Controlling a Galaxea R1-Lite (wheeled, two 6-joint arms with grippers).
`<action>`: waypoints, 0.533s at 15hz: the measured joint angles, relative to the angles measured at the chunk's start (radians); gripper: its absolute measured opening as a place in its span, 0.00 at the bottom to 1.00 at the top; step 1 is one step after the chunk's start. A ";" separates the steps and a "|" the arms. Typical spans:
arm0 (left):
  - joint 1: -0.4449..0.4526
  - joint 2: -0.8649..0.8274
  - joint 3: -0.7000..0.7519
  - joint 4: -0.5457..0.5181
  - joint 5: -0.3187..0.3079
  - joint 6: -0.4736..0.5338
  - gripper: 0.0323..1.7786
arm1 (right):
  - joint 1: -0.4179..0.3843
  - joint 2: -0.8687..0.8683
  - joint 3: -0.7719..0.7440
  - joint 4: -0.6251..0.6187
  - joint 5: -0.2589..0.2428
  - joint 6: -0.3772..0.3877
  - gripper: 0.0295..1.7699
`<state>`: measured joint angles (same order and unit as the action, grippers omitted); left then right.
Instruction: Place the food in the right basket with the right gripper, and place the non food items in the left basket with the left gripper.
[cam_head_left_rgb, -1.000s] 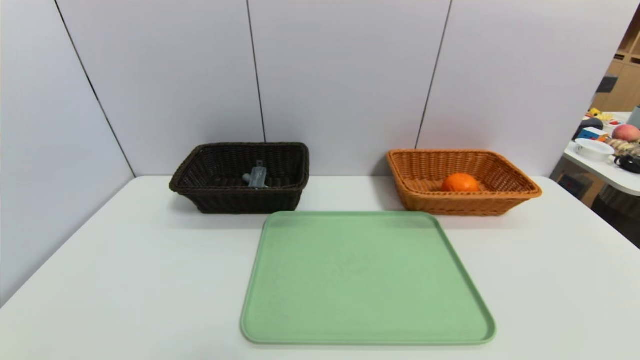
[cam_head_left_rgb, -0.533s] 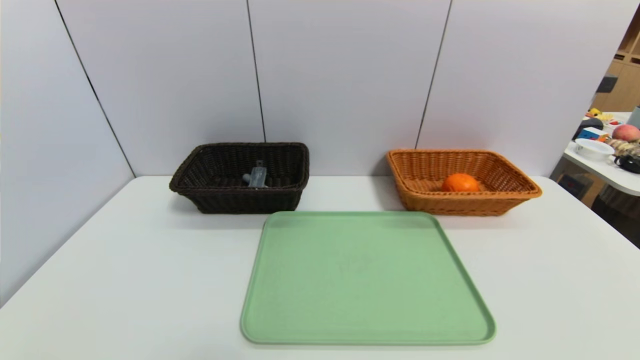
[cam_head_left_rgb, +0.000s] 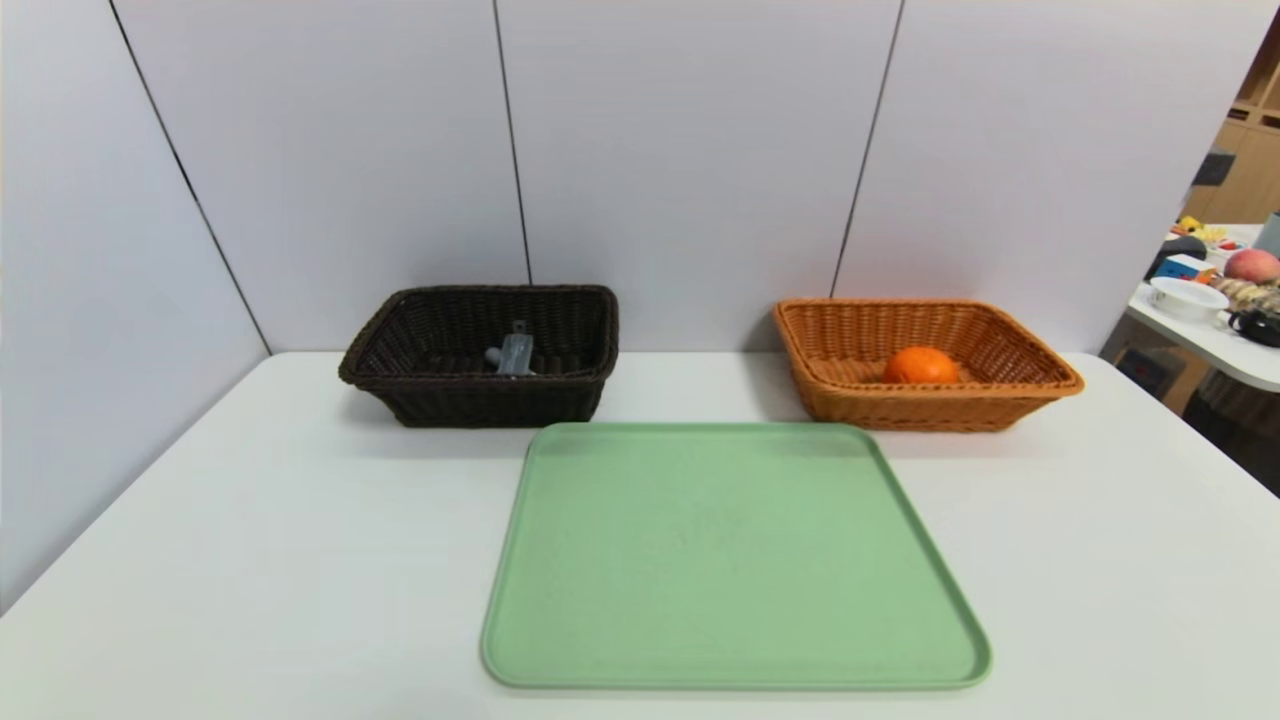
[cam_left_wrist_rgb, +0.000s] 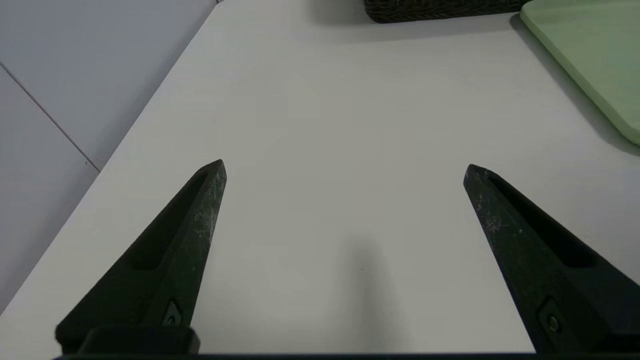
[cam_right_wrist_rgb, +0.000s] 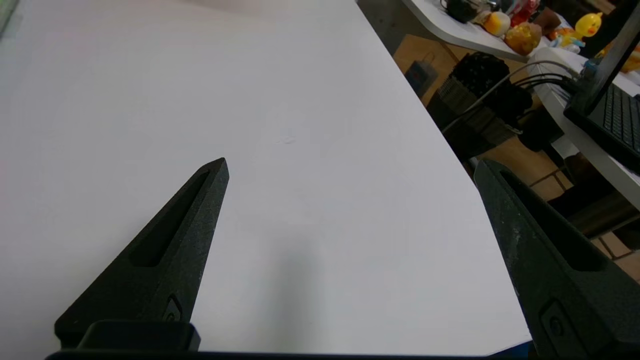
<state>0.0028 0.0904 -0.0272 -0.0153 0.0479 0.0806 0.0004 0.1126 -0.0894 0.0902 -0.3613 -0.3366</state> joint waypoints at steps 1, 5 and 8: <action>-0.001 -0.010 0.001 0.000 -0.004 0.000 0.95 | 0.000 -0.020 -0.001 0.003 0.016 -0.001 0.96; -0.003 -0.062 0.012 0.004 -0.053 0.008 0.95 | 0.002 -0.090 0.001 0.001 0.135 0.005 0.96; -0.007 -0.084 0.025 0.009 -0.062 0.014 0.95 | 0.002 -0.107 0.016 -0.010 0.231 0.009 0.96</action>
<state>-0.0038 0.0062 -0.0023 -0.0066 -0.0143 0.0943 0.0028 0.0057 -0.0730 0.0802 -0.1302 -0.3279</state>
